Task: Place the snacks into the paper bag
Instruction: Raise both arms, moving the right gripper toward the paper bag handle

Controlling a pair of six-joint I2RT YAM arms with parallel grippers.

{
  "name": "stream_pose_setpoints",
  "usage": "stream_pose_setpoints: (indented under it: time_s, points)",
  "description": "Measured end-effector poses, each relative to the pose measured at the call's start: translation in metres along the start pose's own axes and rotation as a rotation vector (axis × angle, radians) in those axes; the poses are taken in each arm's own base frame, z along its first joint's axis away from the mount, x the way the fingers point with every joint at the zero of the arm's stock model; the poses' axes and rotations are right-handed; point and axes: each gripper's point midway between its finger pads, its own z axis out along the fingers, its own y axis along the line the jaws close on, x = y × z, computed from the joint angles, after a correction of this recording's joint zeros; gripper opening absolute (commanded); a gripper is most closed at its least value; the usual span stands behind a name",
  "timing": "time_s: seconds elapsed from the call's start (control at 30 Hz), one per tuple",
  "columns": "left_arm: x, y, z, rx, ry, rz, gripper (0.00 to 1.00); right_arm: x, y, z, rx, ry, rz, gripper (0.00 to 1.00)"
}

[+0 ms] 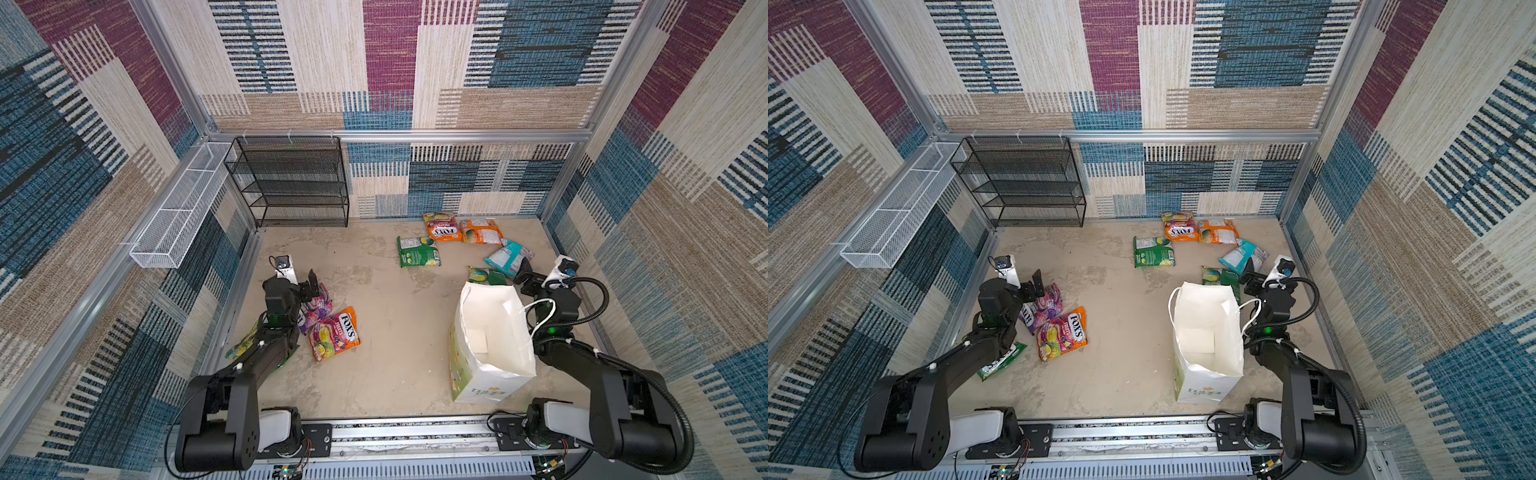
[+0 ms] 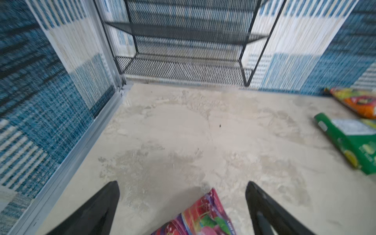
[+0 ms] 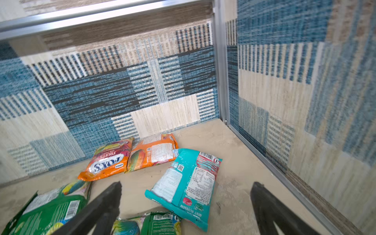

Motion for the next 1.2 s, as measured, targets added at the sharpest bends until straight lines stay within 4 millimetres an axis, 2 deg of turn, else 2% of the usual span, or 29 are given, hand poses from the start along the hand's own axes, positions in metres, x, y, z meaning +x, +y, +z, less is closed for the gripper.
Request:
stream_pose_setpoints:
  time_s: [0.1,0.17,0.27,0.37,0.47,0.53,0.6,0.67,0.77,0.8,0.9,0.97,1.03,1.2]
  points:
    - [-0.026,0.003,-0.015,-0.015,-0.019,-0.138,0.99,-0.019,-0.020,0.006,0.141,0.028,0.152,1.00]
    - [-0.052,0.000,-0.025,-0.005,-0.029,-0.251,0.99,-0.039,-0.034,0.013,0.260,0.046,0.290,1.00]
    - [-0.078,-0.002,-0.039,0.004,0.013,-0.420,0.99,-0.059,-0.040,0.015,0.320,0.075,0.377,1.00]
    - [-0.078,0.002,-0.052,0.014,0.103,-0.549,0.99,-0.078,-0.025,0.003,0.265,0.132,0.406,1.00]
    - [-0.061,-0.001,-0.062,0.065,0.220,-0.653,1.00,-0.136,0.002,-0.013,0.162,0.094,0.426,1.00]
    - [-0.055,-0.014,-0.070,0.127,0.304,-0.684,0.98,-0.175,0.025,-0.026,0.055,0.067,0.421,1.00]
    - [-0.063,-0.027,-0.078,0.194,0.357,-0.695,0.96,-0.193,0.047,-0.037,-0.046,0.091,0.407,1.00]
    - [-0.072,-0.038,-0.083,0.249,0.390,-0.686,0.96,-0.193,0.064,-0.042,-0.126,0.152,0.391,1.00]
    - [-0.071,-0.050,-0.094,0.311,0.453,-0.664,0.96,-0.166,0.081,-0.056,-0.185,0.323,0.358,1.00]
    - [-0.069,-0.053,-0.098,0.328,0.475,-0.651,0.96,-0.162,0.087,-0.065,-0.201,0.369,0.340,1.00]
    - [-0.061,-0.061,-0.110,0.372,0.526,-0.612,0.96,-0.179,0.120,-0.094,-0.304,0.409,0.281,1.00]
    - [-0.057,-0.064,-0.117,0.391,0.547,-0.595,0.96,-0.179,0.136,-0.111,-0.361,0.453,0.261,1.00]
    - [-0.055,-0.065,-0.122,0.400,0.558,-0.575,0.96,-0.168,0.137,-0.122,-0.358,0.516,0.245,0.99]
    - [-0.052,-0.067,-0.130,0.418,0.567,-0.534,0.97,-0.122,0.115,-0.152,-0.262,0.705,0.219,0.94]
